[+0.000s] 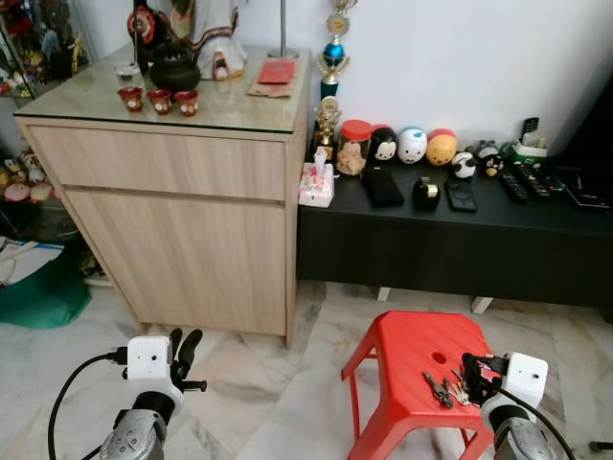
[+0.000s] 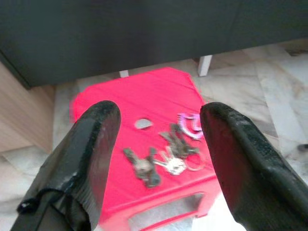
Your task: Hang keys on a hook
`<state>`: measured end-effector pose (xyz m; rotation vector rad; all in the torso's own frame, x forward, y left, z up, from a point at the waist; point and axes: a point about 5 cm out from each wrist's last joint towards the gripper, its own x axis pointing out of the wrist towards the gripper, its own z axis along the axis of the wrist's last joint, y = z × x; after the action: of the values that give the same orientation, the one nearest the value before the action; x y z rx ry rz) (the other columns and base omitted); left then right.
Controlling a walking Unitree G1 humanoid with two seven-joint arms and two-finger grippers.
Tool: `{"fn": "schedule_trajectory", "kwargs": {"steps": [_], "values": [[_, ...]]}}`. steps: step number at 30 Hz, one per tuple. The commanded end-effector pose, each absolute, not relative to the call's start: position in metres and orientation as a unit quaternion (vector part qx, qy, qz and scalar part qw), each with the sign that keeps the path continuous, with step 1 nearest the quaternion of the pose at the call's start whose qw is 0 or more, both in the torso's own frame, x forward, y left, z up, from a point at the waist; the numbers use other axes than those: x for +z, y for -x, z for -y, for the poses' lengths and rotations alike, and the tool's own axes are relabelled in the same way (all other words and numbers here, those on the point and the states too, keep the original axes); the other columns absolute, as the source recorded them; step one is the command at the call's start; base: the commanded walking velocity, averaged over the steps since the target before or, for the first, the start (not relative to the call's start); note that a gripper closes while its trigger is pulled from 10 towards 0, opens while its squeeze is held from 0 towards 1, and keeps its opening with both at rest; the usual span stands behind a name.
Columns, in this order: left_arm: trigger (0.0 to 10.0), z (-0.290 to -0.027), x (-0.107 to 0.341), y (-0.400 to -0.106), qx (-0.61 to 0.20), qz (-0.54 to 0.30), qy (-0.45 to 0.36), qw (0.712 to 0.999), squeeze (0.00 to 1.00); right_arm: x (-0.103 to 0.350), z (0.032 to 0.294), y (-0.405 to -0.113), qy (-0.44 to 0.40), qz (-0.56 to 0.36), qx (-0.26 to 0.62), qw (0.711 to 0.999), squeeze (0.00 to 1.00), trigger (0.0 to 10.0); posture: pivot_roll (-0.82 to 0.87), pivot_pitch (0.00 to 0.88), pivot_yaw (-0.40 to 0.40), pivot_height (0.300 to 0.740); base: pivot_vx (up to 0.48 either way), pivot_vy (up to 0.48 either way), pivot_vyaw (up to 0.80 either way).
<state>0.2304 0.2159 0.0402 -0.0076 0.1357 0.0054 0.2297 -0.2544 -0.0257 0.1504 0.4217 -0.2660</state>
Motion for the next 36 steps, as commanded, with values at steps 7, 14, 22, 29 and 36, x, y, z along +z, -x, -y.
{"fn": "schedule_trajectory", "kwargs": {"steps": [7, 14, 22, 29, 36], "values": [[10.0, -0.218, 0.040, -0.230, 0.011, -0.071, 0.004, 0.997, 0.00, -0.018, 0.256, -0.239, -0.068, -0.196, -0.125, 0.970, 0.00, 10.0, 0.02, 0.000, -0.063, 0.740, 0.000, -0.250, 0.00], [10.0, -0.218, 0.040, -0.230, 0.010, -0.071, 0.004, 0.997, 0.00, -0.008, 0.252, -0.251, -0.073, -0.169, -0.114, 0.976, 0.00, 10.0, 0.02, 0.000, -0.067, 0.740, 0.000, 0.000, 0.00], [10.0, -0.217, 0.040, -0.229, 0.013, -0.069, 0.007, 0.997, 0.00, 0.013, 0.241, -0.269, -0.061, -0.114, -0.077, 0.989, 0.00, 10.0, 0.02, 0.000, -0.075, 0.740, 0.000, 0.000, 0.00], [10.0, -0.215, 0.039, -0.225, 0.012, -0.065, 0.010, 0.998, 0.00, 0.031, 0.220, -0.274, -0.033, -0.056, -0.004, 0.998, 0.00, 10.0, 0.00, 0.000, -0.071, 0.740, 0.000, 0.000, 0.00], [10.0, -0.214, 0.043, -0.236, 0.026, -0.048, 0.016, 0.998, 0.00, 0.042, 0.206, -0.279, -0.047, -0.040, 0.005, 0.998, 0.00, 10.0, -0.04, 0.000, -0.065, 0.740, 0.000, 0.000, 0.00]]}}
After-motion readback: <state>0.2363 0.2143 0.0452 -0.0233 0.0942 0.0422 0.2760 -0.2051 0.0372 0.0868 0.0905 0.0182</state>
